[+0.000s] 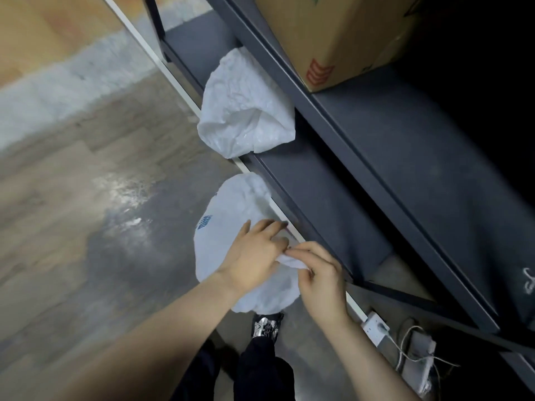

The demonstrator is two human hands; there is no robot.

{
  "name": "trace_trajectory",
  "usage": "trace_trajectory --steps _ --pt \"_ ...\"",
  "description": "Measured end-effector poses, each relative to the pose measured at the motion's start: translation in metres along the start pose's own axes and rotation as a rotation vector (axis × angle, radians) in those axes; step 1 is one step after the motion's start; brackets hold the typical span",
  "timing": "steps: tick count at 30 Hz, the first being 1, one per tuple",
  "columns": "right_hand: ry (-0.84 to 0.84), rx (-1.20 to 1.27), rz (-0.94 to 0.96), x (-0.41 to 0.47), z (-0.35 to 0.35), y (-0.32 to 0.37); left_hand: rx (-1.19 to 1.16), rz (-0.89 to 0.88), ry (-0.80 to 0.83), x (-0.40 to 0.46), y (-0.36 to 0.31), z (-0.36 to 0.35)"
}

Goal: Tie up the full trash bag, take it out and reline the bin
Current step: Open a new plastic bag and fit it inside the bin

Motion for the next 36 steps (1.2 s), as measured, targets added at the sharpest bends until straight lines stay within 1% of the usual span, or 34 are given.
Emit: trace_trajectory --steps 2,8,12,14,15,17,18,21,23,25,26,29,31,33,36 --pt "0.069 0.028 0.030 -0.002 0.015 0.020 0.044 -0.030 -0.111 -0.017 0.001 0.015" --pt "0.214 0.001 0.133 -0.002 0.060 0.085 0.205 0.070 -0.127 -0.074 -0.013 0.076" --pt "0.245 -0.007 0.141 -0.001 0.093 0.127 0.211 0.197 -0.169 -0.113 -0.035 0.126" --pt "0.300 -0.018 0.161 -0.002 0.108 0.147 0.152 0.249 -0.189 -0.136 -0.049 0.158" --pt "0.339 -0.038 0.180 -0.003 0.116 0.155 0.174 0.302 -0.232 -0.146 -0.051 0.169" --pt "0.402 -0.075 0.201 -0.005 0.134 0.164 0.228 0.384 -0.287 -0.169 -0.060 0.194" --pt "0.425 -0.095 0.196 -0.007 0.144 0.165 0.213 0.427 -0.303 -0.182 -0.069 0.213" --pt "0.465 -0.162 0.145 -0.009 0.174 0.158 0.251 0.497 -0.352 -0.216 -0.070 0.247" --pt "0.488 -0.193 0.108 -0.005 0.191 0.153 0.291 0.527 -0.435 -0.243 -0.073 0.274" --pt "0.506 -0.208 0.076 0.007 0.203 0.155 0.234 0.555 -0.531 -0.271 -0.075 0.300" --pt "0.508 -0.222 0.071 0.016 0.207 0.161 0.218 0.612 -0.566 -0.283 -0.073 0.311" --pt "0.490 -0.275 0.137 0.046 0.206 0.200 0.263 0.731 -0.622 -0.319 -0.066 0.343" --pt "0.473 -0.308 0.214 0.066 0.199 0.240 0.257 0.762 -0.685 -0.346 -0.057 0.362" --pt "0.465 -0.330 0.279 0.084 0.189 0.283 0.241 0.803 -0.708 -0.375 -0.046 0.376" --pt "0.459 -0.327 0.361 0.103 0.170 0.341 0.229 0.876 -0.807 -0.424 -0.024 0.394"
Point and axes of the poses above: each hand's wrist, its own x-axis towards the middle knuckle, its own z-axis out of the back of the hand, y = z × x, the point moved 1 cm from there along x, towards the middle knuckle, and after that the axes turned 10 degrees about -x, right-handed, at the moved point
